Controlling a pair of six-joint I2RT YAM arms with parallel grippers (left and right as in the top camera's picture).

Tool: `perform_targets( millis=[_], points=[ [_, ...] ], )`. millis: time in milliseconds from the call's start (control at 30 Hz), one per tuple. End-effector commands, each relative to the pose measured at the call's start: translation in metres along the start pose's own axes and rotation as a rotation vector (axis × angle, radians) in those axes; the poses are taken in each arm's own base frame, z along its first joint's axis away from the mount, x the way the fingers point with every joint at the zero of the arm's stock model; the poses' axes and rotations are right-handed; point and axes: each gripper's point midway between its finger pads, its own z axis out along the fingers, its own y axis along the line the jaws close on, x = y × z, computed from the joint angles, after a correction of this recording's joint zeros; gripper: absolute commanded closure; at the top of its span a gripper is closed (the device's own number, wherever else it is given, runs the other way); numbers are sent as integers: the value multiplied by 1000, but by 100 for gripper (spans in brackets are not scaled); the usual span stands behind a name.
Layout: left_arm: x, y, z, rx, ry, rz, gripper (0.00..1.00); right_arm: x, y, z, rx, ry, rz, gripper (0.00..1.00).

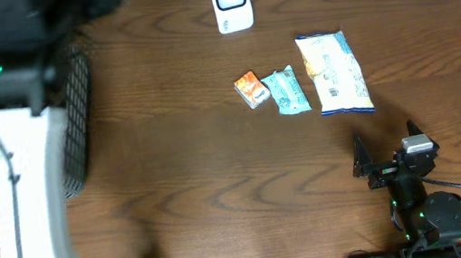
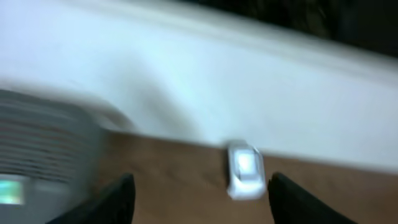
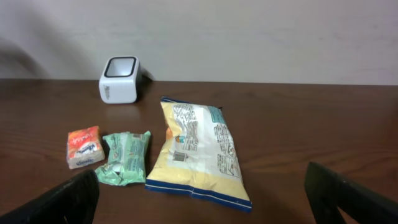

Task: Scan the item barcode
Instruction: 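Move the left gripper back into the basket toward the white tissue box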

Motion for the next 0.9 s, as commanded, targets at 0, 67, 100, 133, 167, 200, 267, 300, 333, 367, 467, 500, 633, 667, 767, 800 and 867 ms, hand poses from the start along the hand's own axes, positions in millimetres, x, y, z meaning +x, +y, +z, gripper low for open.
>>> perform_targets(
  millis=[0,67,100,133,167,200,267,300,333,367,467,500,633,667,767,800,867],
  points=[
    [-26,63,-14,-216,-93,-4,32,0,2,0,-9,0,-12,1],
    [-34,98,-21,-328,-123,-28,32,0,2,0,-10,0,-12,1],
    [-37,117,-24,-379,-136,-55,32,0,2,0,-9,0,-12,1],
    [-39,134,-27,-417,-147,-83,32,0,2,0,-9,0,-12,1],
    [-41,151,-29,-449,-157,-115,32,0,2,0,-9,-1,-12,1],
    [-41,166,-30,-476,-164,-149,32,0,2,0,-9,0,-12,1],
    [-38,198,-33,-533,-176,-233,31,0,2,0,-9,0,-12,1],
    [-35,213,-33,-559,-179,-279,31,0,2,0,-9,0,-12,1],
    [-31,228,-32,-585,-183,-333,31,0,2,0,-9,0,-12,1],
    [-27,241,-30,-605,-182,-372,31,0,2,0,-9,0,-12,1],
    [-9,280,-18,-665,-167,-492,32,0,2,0,-9,-1,-12,1],
    [-1,292,-13,-683,-159,-532,32,0,2,0,-9,0,-12,1],
    [32,322,14,-728,-103,-646,31,0,2,0,-9,0,-12,1],
    [41,327,22,-733,-81,-660,32,0,2,0,-9,-1,-12,1],
    [67,332,49,-731,-6,-668,31,0,2,0,-9,-1,-12,1],
    [74,333,56,-733,12,-668,31,0,2,0,-9,0,-12,1],
    [91,337,72,-739,56,-671,32,0,2,0,-9,0,-12,1]
  ],
)
